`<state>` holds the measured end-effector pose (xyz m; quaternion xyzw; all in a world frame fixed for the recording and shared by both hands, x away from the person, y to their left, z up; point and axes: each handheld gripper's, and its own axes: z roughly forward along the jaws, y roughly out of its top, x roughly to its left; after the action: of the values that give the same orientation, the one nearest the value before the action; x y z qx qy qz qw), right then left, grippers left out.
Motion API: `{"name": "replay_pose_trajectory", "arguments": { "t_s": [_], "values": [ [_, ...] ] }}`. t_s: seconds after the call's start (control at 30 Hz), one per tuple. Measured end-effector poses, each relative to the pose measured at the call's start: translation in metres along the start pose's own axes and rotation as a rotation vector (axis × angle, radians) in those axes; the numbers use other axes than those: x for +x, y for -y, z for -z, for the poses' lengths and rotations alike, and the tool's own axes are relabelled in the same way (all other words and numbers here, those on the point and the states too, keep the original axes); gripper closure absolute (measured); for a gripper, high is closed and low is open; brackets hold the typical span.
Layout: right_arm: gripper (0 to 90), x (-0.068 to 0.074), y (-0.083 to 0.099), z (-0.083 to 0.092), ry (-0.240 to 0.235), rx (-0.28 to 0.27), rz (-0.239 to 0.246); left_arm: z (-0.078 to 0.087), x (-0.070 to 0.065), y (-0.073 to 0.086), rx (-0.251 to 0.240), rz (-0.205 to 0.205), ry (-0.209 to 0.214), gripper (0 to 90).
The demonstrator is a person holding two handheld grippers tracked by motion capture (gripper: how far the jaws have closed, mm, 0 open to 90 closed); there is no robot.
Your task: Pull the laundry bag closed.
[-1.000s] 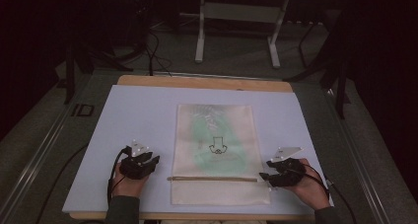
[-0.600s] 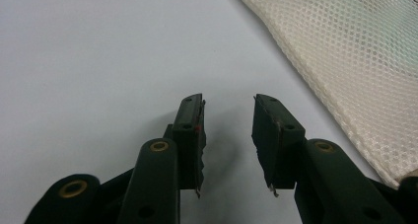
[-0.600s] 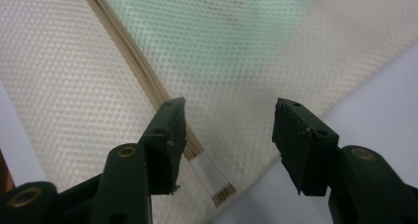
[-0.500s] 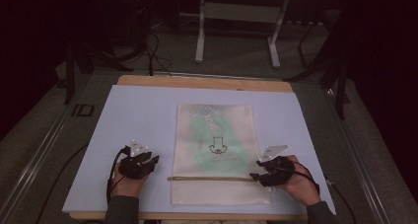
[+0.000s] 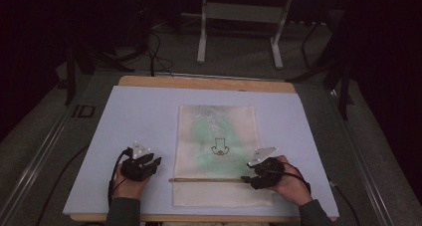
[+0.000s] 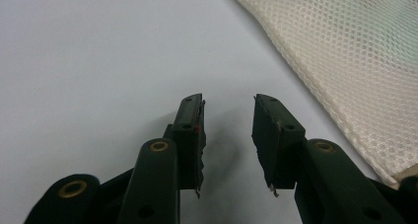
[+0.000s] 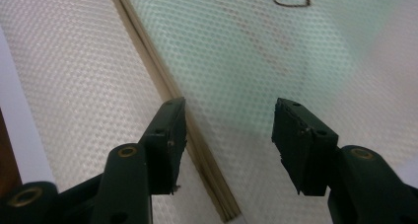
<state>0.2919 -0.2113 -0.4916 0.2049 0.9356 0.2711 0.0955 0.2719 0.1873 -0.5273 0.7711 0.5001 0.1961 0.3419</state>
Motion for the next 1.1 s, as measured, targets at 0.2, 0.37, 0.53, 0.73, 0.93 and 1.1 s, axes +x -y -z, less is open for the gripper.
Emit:
{"name": "replay_pose_trajectory", "arguments": {
  "t_s": [0.2, 0.37, 0.53, 0.73, 0.93, 1.1],
  "values": [
    [47.3, 0.006, -0.010, -0.007, -0.019, -0.008, 0.026, 0.000, 0.000, 0.000, 0.002, -0.001, 0.000, 64.2],
    [47.3, 0.010, -0.017, -0.013, -0.034, -0.007, 0.038, 0.000, 0.000, 0.000, 0.003, -0.001, 0.003, 64.2],
    [47.0, 0.014, -0.025, -0.017, -0.045, -0.011, 0.055, 0.000, 0.000, 0.000, 0.004, -0.001, 0.004, 64.2],
    [47.0, 0.019, -0.035, -0.023, -0.057, -0.016, 0.078, -0.001, -0.001, 0.000, 0.005, -0.002, 0.006, 64.2],
    [47.6, 0.023, -0.044, -0.026, -0.068, -0.021, 0.097, -0.001, 0.000, 0.000, 0.006, 0.001, 0.010, 64.2],
    [48.0, 0.027, -0.053, -0.030, -0.080, -0.021, 0.119, -0.001, 0.000, 0.000, 0.007, -0.001, 0.011, 64.2]
  ]
}}
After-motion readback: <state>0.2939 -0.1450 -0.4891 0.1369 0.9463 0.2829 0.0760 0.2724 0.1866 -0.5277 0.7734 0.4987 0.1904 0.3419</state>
